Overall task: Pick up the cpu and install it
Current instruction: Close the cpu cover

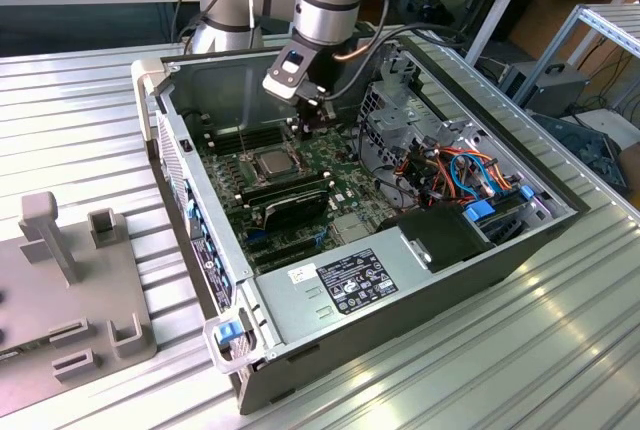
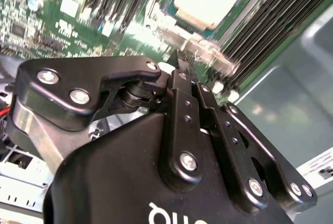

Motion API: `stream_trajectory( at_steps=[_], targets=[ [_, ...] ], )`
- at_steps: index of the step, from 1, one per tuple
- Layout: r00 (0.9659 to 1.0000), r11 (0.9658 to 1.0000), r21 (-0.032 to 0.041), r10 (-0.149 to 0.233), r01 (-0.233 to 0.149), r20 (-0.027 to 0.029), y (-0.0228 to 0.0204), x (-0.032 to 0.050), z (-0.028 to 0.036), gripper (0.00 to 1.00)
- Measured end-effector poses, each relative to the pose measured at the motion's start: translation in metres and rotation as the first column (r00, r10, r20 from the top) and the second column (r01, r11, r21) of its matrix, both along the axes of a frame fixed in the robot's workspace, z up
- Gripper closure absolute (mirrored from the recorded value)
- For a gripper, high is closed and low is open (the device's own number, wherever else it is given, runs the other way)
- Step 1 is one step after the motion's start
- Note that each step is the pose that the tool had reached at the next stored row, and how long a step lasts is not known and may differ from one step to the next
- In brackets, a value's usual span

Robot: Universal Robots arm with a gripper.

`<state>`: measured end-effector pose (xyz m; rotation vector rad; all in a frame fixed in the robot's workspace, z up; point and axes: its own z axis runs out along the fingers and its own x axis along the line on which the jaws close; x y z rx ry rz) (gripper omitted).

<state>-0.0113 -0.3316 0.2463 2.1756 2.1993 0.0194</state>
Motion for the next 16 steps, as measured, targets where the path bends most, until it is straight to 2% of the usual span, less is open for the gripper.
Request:
stream_trajectory(
  at_steps=[2, 13, 15, 16],
  targets=[
    [1.0, 1.0, 0.0001, 0.0, 0.0, 0.0001, 0.0, -0.0076, -0.0001, 0.89],
    [1.0, 1.0, -0.0006, 0.0, 0.0, 0.0001, 0.0, -0.0087, -0.0001, 0.89],
    [1.0, 1.0, -0.0005, 0.0, 0.0, 0.0, 0.0, -0.0139, -0.0008, 0.89],
    [1.0, 1.0, -0.0006, 0.0, 0.0, 0.0, 0.0, -0.0192, -0.0015, 0.89]
  ],
)
